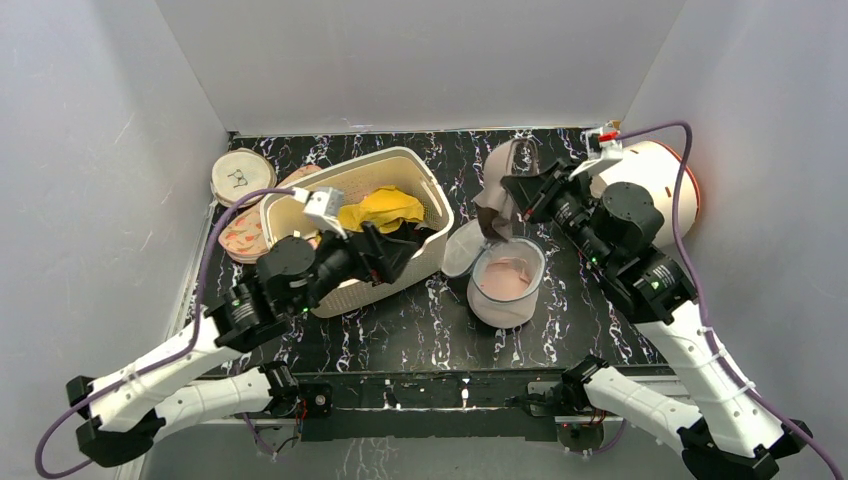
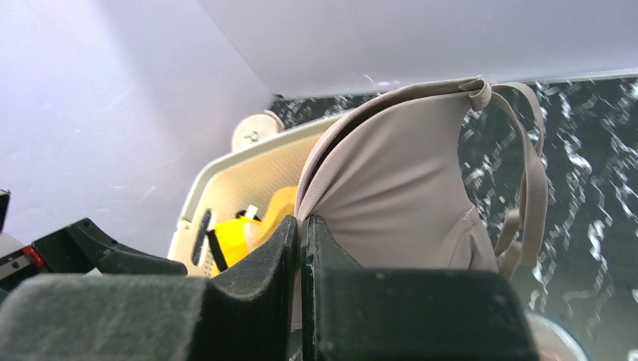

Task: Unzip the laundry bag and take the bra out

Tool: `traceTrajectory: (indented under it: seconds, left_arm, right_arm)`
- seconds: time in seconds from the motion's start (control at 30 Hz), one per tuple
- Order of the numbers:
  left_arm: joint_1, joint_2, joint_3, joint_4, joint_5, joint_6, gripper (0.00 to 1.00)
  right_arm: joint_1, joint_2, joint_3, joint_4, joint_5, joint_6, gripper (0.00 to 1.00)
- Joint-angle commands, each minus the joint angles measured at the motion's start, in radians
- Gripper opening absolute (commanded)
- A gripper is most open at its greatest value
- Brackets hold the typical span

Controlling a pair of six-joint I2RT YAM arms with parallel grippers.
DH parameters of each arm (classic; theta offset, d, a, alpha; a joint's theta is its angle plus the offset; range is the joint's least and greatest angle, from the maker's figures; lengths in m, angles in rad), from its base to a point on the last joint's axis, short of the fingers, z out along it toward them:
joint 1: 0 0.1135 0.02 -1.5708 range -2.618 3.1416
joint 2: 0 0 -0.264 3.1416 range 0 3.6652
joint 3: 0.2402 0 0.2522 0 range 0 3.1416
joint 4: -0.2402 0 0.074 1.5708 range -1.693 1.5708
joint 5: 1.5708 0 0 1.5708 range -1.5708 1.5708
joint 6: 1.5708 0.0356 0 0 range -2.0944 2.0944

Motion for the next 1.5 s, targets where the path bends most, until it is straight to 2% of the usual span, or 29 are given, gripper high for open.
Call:
traceTrajectory:
  seconds: [0.0, 0.13, 0.37, 0.57, 0.6, 0.67, 0.73, 0.77, 0.83, 0.93, 1.0, 1.07, 1.23, 1.37, 1.47]
  left_arm:
    - [0.004, -0.113, 0.037, -0.156, -0.113, 0.038, 0.98]
    - [0.004, -0.157, 0.067, -0.216, -0.147, 0.065, 0.98]
    - [0.004, -0.183, 0.116, -0.266, -0.188, 0.087, 0.98]
    - [0.004, -0.224, 0.144, -0.300, -0.211, 0.083, 0.98]
    - [0.004, -0.236, 0.146, -0.306, -0.217, 0.080, 0.98]
    - [0.004, -0.251, 0.147, -0.310, -0.225, 0.071, 0.98]
    - [0.003, -0.253, 0.149, -0.322, -0.226, 0.059, 0.98]
    - [0.004, -0.252, 0.149, -0.329, -0.225, 0.054, 0.98]
    - [0.004, -0.251, 0.139, -0.326, -0.229, 0.053, 0.98]
    - [0.003, -0.237, 0.127, -0.305, -0.224, 0.058, 0.98]
    - [0.005, -0.210, 0.128, -0.307, -0.208, 0.053, 0.98]
    - [0.004, -0.207, 0.113, -0.295, -0.206, 0.053, 0.98]
    - [0.004, -0.187, 0.103, -0.279, -0.202, 0.056, 0.98]
    - [0.004, -0.157, 0.109, -0.274, -0.179, 0.053, 0.98]
    - [0.004, -0.138, 0.108, -0.267, -0.161, 0.049, 0.98]
  right_arm:
    - [0.001, 0.065, 0.109, 0.230, -0.130, -0.044, 0.00]
    - [0.001, 0.175, 0.224, 0.295, -0.292, -0.031, 0.00]
    - [0.002, 0.373, 0.348, 0.367, -0.516, 0.089, 0.00]
    - [0.034, 0.559, 0.387, 0.342, -0.607, 0.097, 0.03]
    - [0.066, 0.616, 0.396, 0.324, -0.598, 0.076, 0.06]
    - [0.145, 0.762, 0.516, 0.125, -0.540, -0.015, 0.28]
    - [0.173, 0.835, 0.597, -0.030, -0.487, -0.071, 0.48]
    - [0.173, 0.825, 0.594, -0.049, -0.453, -0.097, 0.62]
    - [0.168, 0.761, 0.584, -0.070, -0.374, -0.153, 0.78]
    - [0.152, 0.648, 0.554, -0.152, -0.180, -0.226, 0.85]
    - [0.128, 0.524, 0.408, -0.243, 0.080, -0.291, 0.92]
    - [0.072, 0.423, 0.232, -0.269, 0.190, -0.273, 0.94]
    - [-0.102, 0.354, 0.032, -0.330, 0.231, -0.167, 0.94]
    - [-0.340, 0.324, -0.094, -0.335, 0.119, -0.081, 0.93]
    - [-0.444, 0.298, -0.174, -0.322, 0.024, -0.019, 0.92]
